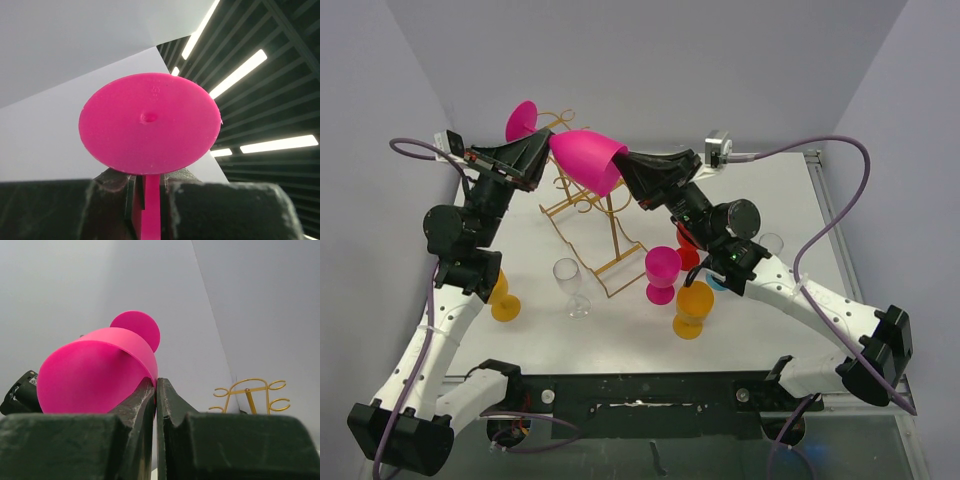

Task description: Place the wine glass upside down on the wine glass rack

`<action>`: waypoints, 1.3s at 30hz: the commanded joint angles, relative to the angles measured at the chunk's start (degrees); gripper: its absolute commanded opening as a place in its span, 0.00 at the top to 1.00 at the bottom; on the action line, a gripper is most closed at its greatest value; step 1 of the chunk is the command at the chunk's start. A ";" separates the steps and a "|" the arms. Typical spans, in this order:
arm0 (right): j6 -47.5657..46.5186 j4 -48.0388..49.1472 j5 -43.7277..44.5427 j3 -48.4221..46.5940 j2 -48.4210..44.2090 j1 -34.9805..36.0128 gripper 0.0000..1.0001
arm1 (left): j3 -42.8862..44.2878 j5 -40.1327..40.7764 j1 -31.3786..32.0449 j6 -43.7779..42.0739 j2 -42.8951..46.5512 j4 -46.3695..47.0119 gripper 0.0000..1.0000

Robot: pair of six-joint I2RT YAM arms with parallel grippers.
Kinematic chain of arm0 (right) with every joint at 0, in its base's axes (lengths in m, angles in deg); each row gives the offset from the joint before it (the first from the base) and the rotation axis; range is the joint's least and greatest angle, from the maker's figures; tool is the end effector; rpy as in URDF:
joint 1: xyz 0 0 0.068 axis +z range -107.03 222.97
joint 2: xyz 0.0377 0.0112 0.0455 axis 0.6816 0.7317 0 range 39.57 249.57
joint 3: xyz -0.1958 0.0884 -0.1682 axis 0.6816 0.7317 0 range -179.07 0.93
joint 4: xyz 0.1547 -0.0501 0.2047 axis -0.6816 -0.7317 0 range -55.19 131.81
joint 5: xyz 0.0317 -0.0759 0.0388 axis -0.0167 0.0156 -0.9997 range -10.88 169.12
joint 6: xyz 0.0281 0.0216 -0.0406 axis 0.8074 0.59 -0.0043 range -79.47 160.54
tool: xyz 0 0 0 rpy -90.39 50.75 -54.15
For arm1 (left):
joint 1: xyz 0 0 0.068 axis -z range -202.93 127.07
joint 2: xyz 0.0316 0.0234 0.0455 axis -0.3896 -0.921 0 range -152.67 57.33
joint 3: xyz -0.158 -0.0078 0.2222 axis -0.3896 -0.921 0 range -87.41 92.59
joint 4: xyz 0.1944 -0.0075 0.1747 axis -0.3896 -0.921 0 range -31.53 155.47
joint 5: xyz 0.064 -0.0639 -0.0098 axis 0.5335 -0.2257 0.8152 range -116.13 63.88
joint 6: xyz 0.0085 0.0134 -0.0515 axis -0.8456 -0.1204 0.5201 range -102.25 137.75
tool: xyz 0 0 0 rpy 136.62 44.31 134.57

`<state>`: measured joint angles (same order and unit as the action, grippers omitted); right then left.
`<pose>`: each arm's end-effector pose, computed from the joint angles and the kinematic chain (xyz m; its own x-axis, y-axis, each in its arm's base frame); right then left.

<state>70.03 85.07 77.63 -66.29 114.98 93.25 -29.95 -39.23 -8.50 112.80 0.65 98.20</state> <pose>0.1873 0.2268 0.4565 -0.0658 0.6911 -0.7198 -0.8619 0.3242 0.3900 0.2011 -0.0601 0.4574 -0.4711 -0.8806 -0.0514 0.4951 -0.2158 -0.8416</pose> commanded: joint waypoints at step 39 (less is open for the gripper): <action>-11.08 -38.27 17.21 5.03 -22.23 -0.18 0.43 | 22.35 4.82 -19.36 -87.82 -6.92 -43.00 1.00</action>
<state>59.41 43.72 92.88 -62.18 93.65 93.51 -4.32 -38.53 -27.55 32.89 -7.02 49.94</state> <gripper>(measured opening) 0.566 0.053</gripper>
